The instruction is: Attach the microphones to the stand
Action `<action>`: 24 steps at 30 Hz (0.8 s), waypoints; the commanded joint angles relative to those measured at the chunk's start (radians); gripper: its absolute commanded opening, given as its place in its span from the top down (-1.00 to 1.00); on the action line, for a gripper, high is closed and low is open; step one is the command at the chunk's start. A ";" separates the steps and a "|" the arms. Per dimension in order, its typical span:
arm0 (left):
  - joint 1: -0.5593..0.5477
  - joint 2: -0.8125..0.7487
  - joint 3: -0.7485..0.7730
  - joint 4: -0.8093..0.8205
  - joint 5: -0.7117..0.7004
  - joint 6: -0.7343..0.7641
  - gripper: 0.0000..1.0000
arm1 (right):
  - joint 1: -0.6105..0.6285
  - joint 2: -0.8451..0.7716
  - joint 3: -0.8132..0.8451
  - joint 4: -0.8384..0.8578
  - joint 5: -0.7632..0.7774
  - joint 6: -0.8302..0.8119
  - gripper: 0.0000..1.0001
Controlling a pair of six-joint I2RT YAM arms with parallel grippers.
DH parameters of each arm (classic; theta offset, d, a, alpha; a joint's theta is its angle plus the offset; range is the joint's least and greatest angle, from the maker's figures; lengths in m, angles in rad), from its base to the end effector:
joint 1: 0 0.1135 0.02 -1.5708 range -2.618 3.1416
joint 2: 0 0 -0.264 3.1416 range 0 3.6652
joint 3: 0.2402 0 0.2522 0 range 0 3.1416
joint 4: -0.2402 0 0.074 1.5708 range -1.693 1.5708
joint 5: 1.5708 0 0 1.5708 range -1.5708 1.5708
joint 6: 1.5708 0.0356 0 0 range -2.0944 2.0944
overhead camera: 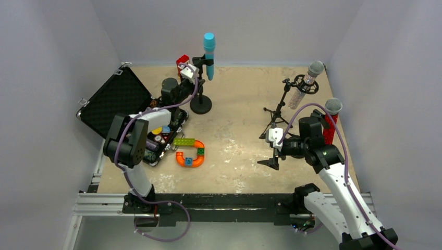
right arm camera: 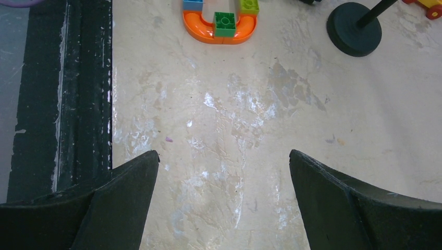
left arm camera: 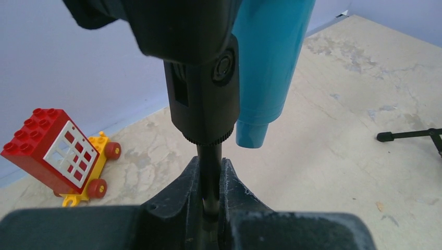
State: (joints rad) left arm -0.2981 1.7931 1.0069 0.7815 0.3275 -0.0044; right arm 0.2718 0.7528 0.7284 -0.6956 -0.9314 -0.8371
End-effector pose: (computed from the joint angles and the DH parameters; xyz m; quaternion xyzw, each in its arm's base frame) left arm 0.3804 -0.1289 0.2395 0.2161 0.6749 -0.2191 0.6707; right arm 0.1323 0.0665 0.2852 -0.5860 0.5944 0.2900 0.4682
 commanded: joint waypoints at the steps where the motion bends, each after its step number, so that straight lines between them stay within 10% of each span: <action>1: 0.030 0.006 0.081 0.076 -0.015 0.028 1.00 | -0.005 -0.001 -0.003 0.000 0.003 -0.017 -0.97; 24: 0.040 -0.140 -0.151 0.118 -0.045 -0.068 -0.17 | -0.005 -0.014 -0.007 0.004 0.009 -0.016 -0.97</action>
State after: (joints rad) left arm -0.2657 1.7382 0.9157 0.8165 0.3084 -0.0410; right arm 0.2718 0.7521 0.7277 -0.6956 -0.9306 -0.8391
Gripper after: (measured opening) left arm 0.545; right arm 0.985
